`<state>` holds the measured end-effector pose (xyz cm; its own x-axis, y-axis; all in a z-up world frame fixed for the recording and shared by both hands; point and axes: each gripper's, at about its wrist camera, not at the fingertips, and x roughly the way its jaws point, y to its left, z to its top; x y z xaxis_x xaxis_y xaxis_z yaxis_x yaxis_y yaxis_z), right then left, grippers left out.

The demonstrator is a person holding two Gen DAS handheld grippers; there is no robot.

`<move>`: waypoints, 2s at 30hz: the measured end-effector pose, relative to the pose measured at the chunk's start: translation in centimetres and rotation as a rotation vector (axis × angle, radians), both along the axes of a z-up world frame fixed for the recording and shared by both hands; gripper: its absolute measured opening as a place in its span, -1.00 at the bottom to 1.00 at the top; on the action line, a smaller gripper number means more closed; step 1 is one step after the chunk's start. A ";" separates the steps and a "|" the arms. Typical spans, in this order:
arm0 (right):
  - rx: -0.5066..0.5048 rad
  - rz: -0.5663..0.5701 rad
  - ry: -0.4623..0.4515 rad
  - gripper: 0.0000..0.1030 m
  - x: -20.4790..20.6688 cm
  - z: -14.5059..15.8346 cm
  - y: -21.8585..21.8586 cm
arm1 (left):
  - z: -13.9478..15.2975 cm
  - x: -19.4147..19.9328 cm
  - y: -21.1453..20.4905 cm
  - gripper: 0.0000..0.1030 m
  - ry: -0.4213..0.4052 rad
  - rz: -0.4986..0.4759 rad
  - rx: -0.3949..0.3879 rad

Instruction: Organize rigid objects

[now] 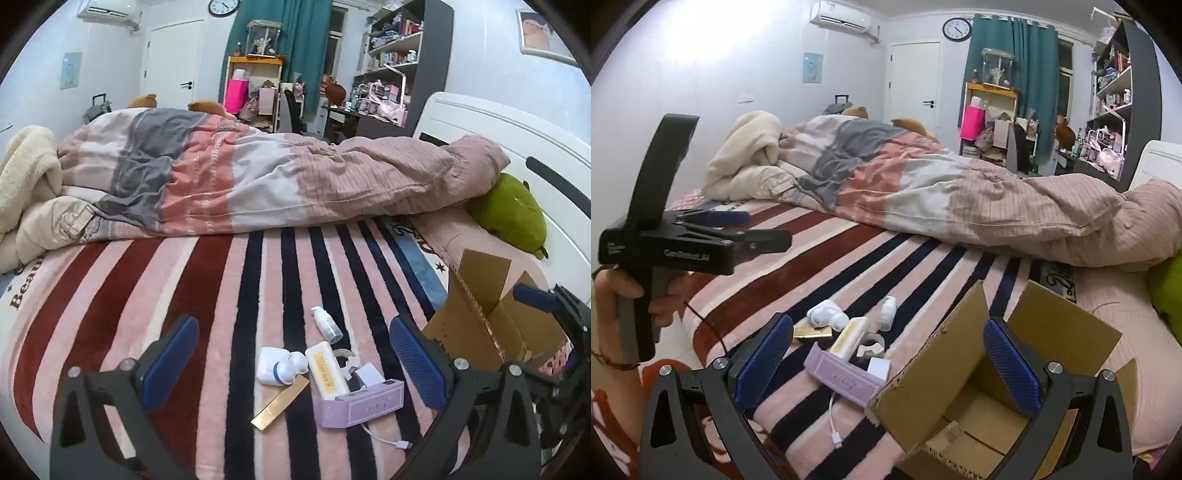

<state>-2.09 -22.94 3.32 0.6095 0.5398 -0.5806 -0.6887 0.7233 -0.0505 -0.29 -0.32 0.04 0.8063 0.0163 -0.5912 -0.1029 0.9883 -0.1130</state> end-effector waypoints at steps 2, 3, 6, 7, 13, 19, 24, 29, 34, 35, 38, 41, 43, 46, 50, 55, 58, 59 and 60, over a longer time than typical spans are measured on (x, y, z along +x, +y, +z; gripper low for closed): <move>0.008 0.007 0.007 1.00 0.0 0.0 0.6 | 0.0 -0.2 -0.1 0.99 -0.003 -0.002 -0.018; 0.003 0.004 0.002 1.00 0.0 0.1 1.1 | -0.3 -0.3 0.0 0.99 0.002 0.002 -0.016; 0.048 0.008 -0.007 1.00 0.4 -0.3 1.2 | -0.6 -0.5 0.0 0.99 0.010 0.000 -0.027; 0.063 0.010 -0.003 1.00 0.7 -0.3 0.9 | -0.7 -0.2 0.1 0.99 0.016 -0.002 -0.034; 0.083 -0.028 -0.020 1.00 0.2 -0.3 0.5 | -0.3 -0.2 0.7 0.99 0.011 -0.027 -0.068; 0.054 -0.016 -0.012 1.00 0.3 -0.3 1.4 | -0.1 -0.4 1.1 0.99 -0.014 -0.025 -0.100; 0.044 -0.012 -0.026 1.00 -0.1 -0.2 1.9 | 0.2 -0.8 1.3 0.99 -0.025 -0.024 -0.110; 0.053 -0.030 -0.034 1.00 -0.3 0.1 1.8 | 0.2 -1.1 1.5 0.99 -0.023 -0.018 -0.108; 0.037 -0.047 -0.052 1.00 -0.6 0.1 1.9 | 0.0 -1.2 1.7 0.99 -0.010 -0.004 -0.098; 0.033 -0.049 -0.051 1.00 -0.7 0.0 1.9 | -0.1 -1.2 1.7 0.99 -0.006 -0.002 -0.095; 0.039 -0.054 -0.042 1.00 -0.5 0.0 1.8 | -0.4 -1.0 1.6 0.99 0.008 0.001 -0.083; 0.043 -0.066 -0.043 1.00 -0.5 0.0 1.5 | -0.5 -1.0 1.5 0.99 0.018 0.001 -0.071; 0.042 -0.076 -0.049 1.00 -0.6 0.0 1.3 | -0.6 -0.9 1.4 0.99 0.024 0.005 -0.063; 0.044 -0.080 -0.044 1.00 -0.6 0.0 1.1 | -0.8 -0.9 1.4 0.99 0.031 0.007 -0.057; 0.042 -0.087 -0.040 1.00 -0.6 -0.1 1.0 | -0.9 -0.8 1.2 0.99 0.037 0.007 -0.050; 0.041 -0.094 -0.040 1.00 -0.5 -0.3 0.9 | -1.2 -0.6 1.3 0.99 0.049 0.015 -0.043; 0.042 -0.093 -0.039 1.00 -0.5 -0.3 0.9 | -1.3 -0.4 1.2 0.99 0.055 0.017 -0.039; 0.042 -0.094 -0.039 1.00 -0.5 -0.3 0.9 | -1.3 -0.4 1.2 0.99 0.055 0.017 -0.038; 0.041 -0.095 -0.039 1.00 -0.5 -0.3 0.9 | -1.3 -0.5 1.3 0.99 0.054 0.017 -0.040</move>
